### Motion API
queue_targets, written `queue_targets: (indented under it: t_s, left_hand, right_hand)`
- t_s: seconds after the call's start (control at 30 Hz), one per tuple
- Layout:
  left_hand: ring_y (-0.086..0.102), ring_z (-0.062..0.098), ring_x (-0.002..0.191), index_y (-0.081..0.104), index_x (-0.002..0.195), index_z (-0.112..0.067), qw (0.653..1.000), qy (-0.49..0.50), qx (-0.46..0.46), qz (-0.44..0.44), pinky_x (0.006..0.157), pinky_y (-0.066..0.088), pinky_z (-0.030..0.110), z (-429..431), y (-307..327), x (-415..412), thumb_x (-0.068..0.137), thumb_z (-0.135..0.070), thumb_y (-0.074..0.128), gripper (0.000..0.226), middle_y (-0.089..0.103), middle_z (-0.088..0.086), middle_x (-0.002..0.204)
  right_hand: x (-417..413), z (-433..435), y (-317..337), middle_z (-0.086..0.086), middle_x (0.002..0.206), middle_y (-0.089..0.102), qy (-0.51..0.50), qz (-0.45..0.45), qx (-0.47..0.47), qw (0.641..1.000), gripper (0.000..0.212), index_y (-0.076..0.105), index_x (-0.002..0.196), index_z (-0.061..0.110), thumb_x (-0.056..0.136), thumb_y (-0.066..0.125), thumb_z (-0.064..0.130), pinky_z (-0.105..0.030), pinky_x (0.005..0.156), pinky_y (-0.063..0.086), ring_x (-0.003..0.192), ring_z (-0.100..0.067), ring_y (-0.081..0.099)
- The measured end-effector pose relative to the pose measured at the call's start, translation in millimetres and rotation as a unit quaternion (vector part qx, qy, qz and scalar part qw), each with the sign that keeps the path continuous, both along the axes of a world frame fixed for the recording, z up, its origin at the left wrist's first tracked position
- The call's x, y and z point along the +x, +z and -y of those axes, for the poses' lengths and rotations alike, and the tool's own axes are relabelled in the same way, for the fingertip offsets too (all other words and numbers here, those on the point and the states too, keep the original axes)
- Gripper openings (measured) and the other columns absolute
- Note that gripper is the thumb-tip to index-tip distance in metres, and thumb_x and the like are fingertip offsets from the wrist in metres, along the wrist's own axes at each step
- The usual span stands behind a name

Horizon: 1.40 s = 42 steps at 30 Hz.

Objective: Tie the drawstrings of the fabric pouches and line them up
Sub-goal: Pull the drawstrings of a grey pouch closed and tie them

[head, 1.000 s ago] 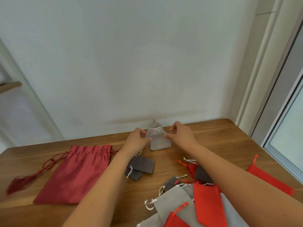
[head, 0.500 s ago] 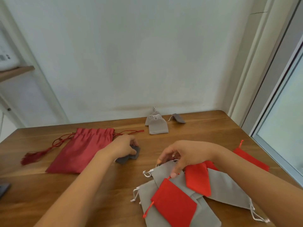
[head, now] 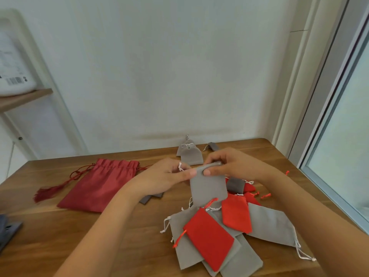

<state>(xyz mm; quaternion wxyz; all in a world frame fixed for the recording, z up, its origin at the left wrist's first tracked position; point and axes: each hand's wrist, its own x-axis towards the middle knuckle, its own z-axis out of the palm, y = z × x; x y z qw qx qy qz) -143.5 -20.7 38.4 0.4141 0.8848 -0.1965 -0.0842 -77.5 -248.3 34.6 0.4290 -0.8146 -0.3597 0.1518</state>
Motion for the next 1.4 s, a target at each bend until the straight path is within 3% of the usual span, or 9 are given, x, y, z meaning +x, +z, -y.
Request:
queue_targets:
  t_s: [0.27,0.37,0.53,0.67,0.77,0.93,1.13,1.3,1.4]
  left_hand:
    - [0.058,0.005,0.062,0.068,0.082,-0.016,0.985,0.121,-0.104,0.065,0.062,0.048,0.02,17.9,-4.8,7.1,0.101,-0.027,0.042,0.034,0.066,-0.005,0.072]
    - [0.05,0.007,0.055,0.072,0.081,-0.008,0.939,0.232,-0.241,0.08,0.054,0.042,0.02,19.7,-20.2,17.0,0.097,-0.025,0.053,0.03,0.06,0.006,0.067]
    - [0.05,0.004,0.058,0.074,0.091,-0.011,0.851,0.276,-0.446,0.023,0.053,0.039,0.015,21.3,-34.6,23.6,0.091,-0.013,0.058,0.016,0.062,0.0,0.066]
    - [0.06,0.007,0.064,0.073,0.092,-0.006,0.823,0.271,-0.499,0.003,0.06,0.05,0.015,23.8,-42.7,26.4,0.085,-0.012,0.061,0.015,0.07,0.006,0.076]
    - [0.064,0.007,0.066,0.072,0.092,-0.005,0.803,0.277,-0.528,0.017,0.063,0.053,0.016,25.1,-43.3,27.8,0.085,-0.008,0.06,0.014,0.072,0.004,0.075]
    - [0.065,0.007,0.065,0.071,0.092,-0.004,0.791,0.272,-0.546,0.044,0.064,0.054,0.016,26.1,-41.2,26.0,0.074,-0.012,0.063,0.021,0.073,0.003,0.075]
    - [0.063,0.003,0.065,0.069,0.095,-0.008,0.79,0.288,-0.54,0.031,0.057,0.049,0.013,24.5,-43.8,24.0,0.086,-0.017,0.056,0.018,0.075,0.0,0.086]
    - [0.048,0.001,0.048,0.067,0.098,-0.008,0.756,0.275,-0.593,-0.037,0.041,0.033,0.011,24.3,-40.2,20.9,0.09,-0.023,0.051,0.023,0.07,-0.001,0.072]
    - [0.038,0.002,0.044,0.066,0.093,-0.007,0.783,0.258,-0.564,-0.046,0.041,0.03,0.013,28.4,-40.5,18.1,0.084,-0.032,0.051,0.03,0.05,-0.005,0.056]
  right_hand:
    - [2.4,6.6,5.3,0.014,0.063,0.056,-0.082,0.06,0.044,0.994,0.031,0.064,0.072,0.017,0.095,0.056,0.035,-0.017,0.059,0.037,0.061,-0.001,0.049]
    - [8.2,8.6,-7.3,0.005,0.068,0.052,-0.1,0.036,0.074,0.992,0.039,0.064,0.083,0.0,0.101,0.047,0.031,-0.024,0.065,0.034,0.066,-0.003,0.043]
    - [9.3,10.2,-22.3,-0.001,0.06,0.05,-0.113,0.016,0.08,0.99,0.031,0.073,0.087,0.015,0.099,0.05,0.032,-0.023,0.055,0.033,0.055,-0.008,0.039]
    - [10.5,5.4,-34.6,-0.004,0.102,0.071,-0.11,-0.015,0.076,0.991,0.04,0.072,0.1,0.029,0.082,0.059,0.062,-0.036,0.089,0.05,0.094,-0.018,0.066]
    - [10.7,0.4,-41.6,0.011,0.108,0.07,-0.095,-0.038,0.073,0.992,0.037,0.069,0.108,0.03,0.075,0.078,0.043,-0.022,0.094,0.048,0.105,-0.003,0.063]
    - [7.1,-16.5,-47.8,0.017,0.071,0.065,-0.123,0.083,0.048,0.988,0.025,0.066,0.078,0.049,0.084,0.073,0.026,-0.013,0.065,0.042,0.07,0.004,0.057]
    - [3.5,-16.3,-49.0,0.012,0.054,0.045,-0.129,0.157,0.025,0.979,0.038,0.045,0.062,0.027,0.101,0.047,0.031,-0.026,0.056,0.031,0.055,-0.003,0.04]
    - [-1.9,-19.2,-50.5,0.008,0.051,0.03,-0.196,-0.046,0.23,0.952,0.052,0.048,0.06,0.002,0.085,0.062,0.045,-0.02,0.045,0.026,0.046,-0.006,0.027]
    - [-6.2,-21.0,-47.7,0.005,0.046,0.023,-0.206,-0.164,0.386,0.884,0.047,0.037,0.047,0.018,0.081,0.069,0.026,-0.022,0.04,0.016,0.04,-0.01,0.018]
